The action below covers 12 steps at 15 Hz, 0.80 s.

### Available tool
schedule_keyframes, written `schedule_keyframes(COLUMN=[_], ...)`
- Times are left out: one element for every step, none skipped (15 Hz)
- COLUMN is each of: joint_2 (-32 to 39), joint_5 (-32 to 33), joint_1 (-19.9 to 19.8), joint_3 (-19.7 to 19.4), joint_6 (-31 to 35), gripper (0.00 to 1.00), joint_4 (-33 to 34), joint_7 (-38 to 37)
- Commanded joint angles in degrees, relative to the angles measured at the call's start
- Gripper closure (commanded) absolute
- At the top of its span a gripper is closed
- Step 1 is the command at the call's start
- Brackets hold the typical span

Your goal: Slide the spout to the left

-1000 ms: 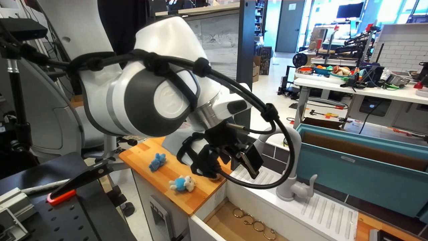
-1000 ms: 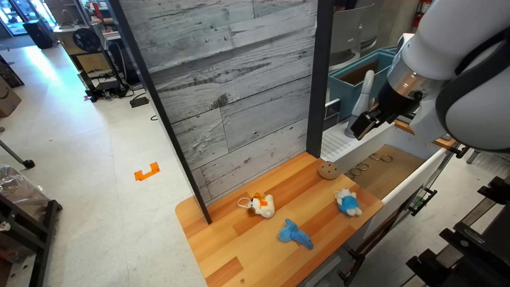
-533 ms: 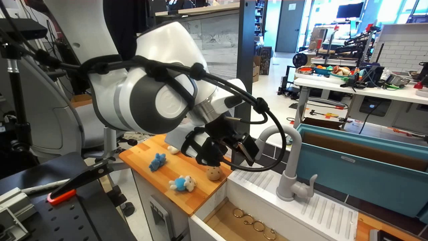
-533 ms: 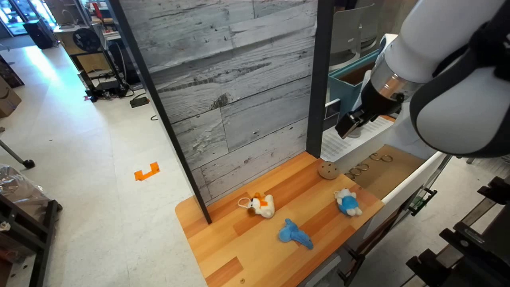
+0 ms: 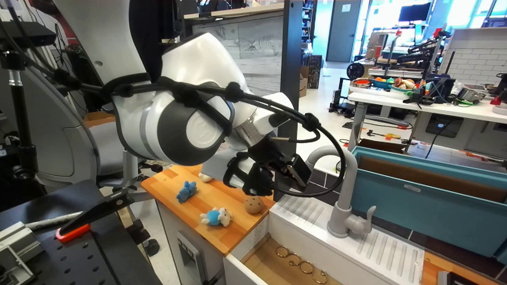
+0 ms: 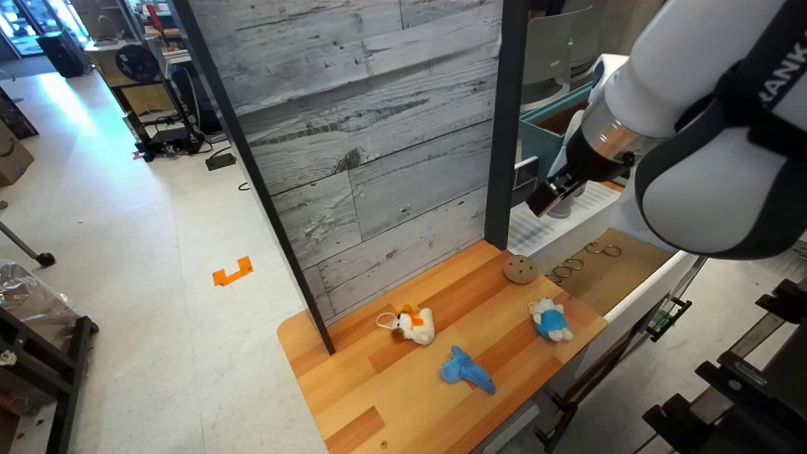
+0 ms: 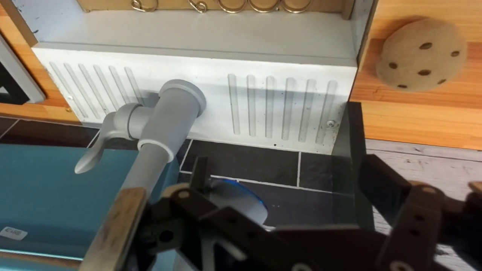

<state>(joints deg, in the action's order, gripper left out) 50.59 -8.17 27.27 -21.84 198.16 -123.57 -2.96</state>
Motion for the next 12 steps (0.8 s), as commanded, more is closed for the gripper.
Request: schedule_keyframes(joint_2=[3.03,3.89,4.64,5.27,5.90,6.28,6.73,6.94,7.02,6.85,6.33,5.63], joint_5=[-2.23,-2.36,-2.37,-2.42,-2.47,-2.66,-2.85,-3.06,-3.08,-3.09,-3.00,-2.81], joint_1=[1.15,1.49,1.70,1.90,2.02,2.02,1.96,1.89,1.84,1.83,1.74,1.56], joint_3=[-0.65,-0.93,-1.08,-1.17,-1.13,-0.99,-0.92,-0.84,-0.78,-0.80,-0.69,-0.49], joint_6=[1.88,1.76,1.80,1.71,1.48,0.92,0.68,0.29,0.21,0.27,-0.13,-0.41], gripper=[0.00,0.00,0.00,0.00,0.00,0.00,0.00,0.00,0.00,0.00,0.00,0.00], joint_4=[4.25,5.35,6.32,7.26,8.43,9.52,10.52,11.28,11.35,11.08,10.37,9.53], joint_7=[3.17,3.51,3.84,4.06,4.15,3.99,3.80,3.54,3.50,3.56,3.66,3.75])
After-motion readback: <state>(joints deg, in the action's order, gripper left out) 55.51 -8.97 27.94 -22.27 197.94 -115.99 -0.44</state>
